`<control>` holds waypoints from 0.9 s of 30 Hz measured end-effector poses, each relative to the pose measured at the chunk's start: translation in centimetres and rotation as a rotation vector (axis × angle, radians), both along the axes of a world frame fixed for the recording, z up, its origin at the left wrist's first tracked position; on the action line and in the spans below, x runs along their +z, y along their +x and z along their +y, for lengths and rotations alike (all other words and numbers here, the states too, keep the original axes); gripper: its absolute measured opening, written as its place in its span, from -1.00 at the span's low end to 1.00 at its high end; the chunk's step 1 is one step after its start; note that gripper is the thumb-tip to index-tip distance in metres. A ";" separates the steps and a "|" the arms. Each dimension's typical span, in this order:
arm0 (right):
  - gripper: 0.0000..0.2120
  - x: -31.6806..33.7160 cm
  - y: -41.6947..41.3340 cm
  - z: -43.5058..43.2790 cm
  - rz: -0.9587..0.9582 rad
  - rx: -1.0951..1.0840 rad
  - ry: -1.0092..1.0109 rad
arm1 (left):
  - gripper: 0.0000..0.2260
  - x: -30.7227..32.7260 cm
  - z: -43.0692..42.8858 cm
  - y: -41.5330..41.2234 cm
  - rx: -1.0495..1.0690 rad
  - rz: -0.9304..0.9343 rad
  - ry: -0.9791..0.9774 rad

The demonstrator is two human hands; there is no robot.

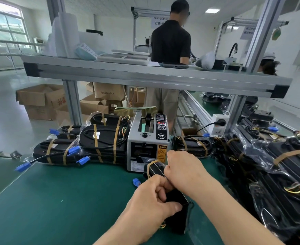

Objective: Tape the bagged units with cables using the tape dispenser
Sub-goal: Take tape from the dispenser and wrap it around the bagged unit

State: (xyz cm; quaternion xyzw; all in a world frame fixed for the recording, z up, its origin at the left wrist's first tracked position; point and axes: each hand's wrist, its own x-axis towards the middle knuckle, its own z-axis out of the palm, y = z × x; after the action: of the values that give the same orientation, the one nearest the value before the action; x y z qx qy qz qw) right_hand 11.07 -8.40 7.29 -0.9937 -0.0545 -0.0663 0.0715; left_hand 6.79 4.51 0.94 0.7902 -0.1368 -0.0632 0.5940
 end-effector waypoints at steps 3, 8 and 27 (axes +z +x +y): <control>-0.93 -1.0 0.2 -0.4 -0.032 -0.075 0.096 | -0.66 0.2 0.0 -0.1 -0.010 -0.007 0.005; -0.88 -1.2 1.2 -1.0 -0.088 -0.048 0.161 | -0.70 0.5 -0.1 -0.1 -0.020 0.004 0.017; -0.76 -2.1 1.3 -1.0 -0.100 -0.031 0.328 | -0.92 2.9 1.1 1.2 -0.184 0.087 0.040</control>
State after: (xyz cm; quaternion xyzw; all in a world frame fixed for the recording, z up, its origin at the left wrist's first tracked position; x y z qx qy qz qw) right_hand 12.33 -9.45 5.20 -0.9649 -0.0308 -0.1247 0.2289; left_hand 8.03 5.59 3.88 0.7826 -0.1814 -0.1544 0.5752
